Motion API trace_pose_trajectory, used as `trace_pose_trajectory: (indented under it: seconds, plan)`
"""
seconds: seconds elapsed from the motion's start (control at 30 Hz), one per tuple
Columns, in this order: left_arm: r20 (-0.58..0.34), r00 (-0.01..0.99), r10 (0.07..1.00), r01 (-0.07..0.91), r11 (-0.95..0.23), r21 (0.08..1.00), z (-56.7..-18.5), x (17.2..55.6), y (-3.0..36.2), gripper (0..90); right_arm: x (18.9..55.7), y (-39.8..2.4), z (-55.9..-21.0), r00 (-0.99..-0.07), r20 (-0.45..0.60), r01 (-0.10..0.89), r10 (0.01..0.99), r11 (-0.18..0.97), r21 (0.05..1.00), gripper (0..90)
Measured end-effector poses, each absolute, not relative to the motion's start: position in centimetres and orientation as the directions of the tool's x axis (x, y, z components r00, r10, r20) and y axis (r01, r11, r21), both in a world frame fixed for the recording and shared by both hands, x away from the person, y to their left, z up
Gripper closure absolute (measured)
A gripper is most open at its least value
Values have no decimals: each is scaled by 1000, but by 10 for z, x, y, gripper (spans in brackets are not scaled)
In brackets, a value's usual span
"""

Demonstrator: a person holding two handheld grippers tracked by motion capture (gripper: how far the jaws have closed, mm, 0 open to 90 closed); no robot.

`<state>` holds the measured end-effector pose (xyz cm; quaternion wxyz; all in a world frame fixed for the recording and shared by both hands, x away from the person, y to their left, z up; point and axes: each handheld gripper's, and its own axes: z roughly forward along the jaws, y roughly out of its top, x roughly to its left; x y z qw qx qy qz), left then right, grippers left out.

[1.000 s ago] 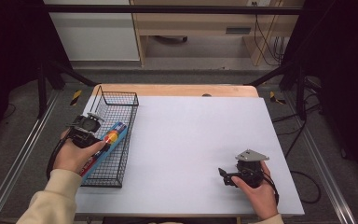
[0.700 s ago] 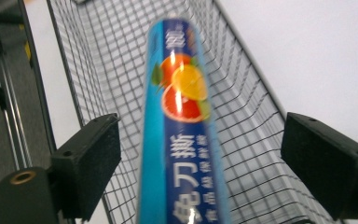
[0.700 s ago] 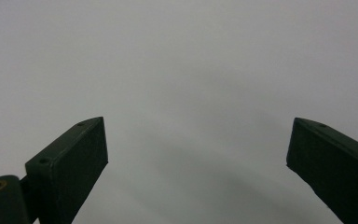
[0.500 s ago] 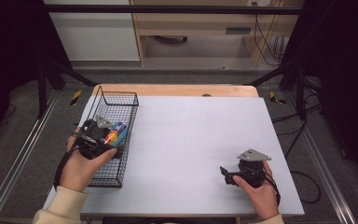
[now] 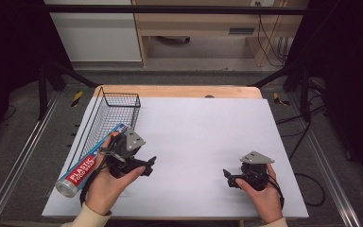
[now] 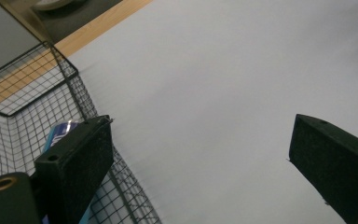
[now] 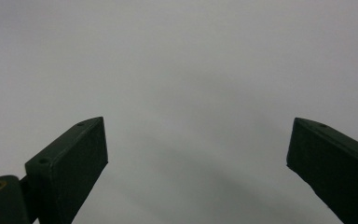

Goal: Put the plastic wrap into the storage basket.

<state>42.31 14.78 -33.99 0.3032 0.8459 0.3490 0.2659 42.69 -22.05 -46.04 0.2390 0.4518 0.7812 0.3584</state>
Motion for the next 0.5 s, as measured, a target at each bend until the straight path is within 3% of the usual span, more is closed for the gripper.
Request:
trace_pose_trajectory:
  seconds: [0.5]
  plan:
    - [233, 695, 680, 363, -613, 702, -380, 433, 100, 50, 427, -220, -461, -473, -48, 542, 880, 333, 772, 55]
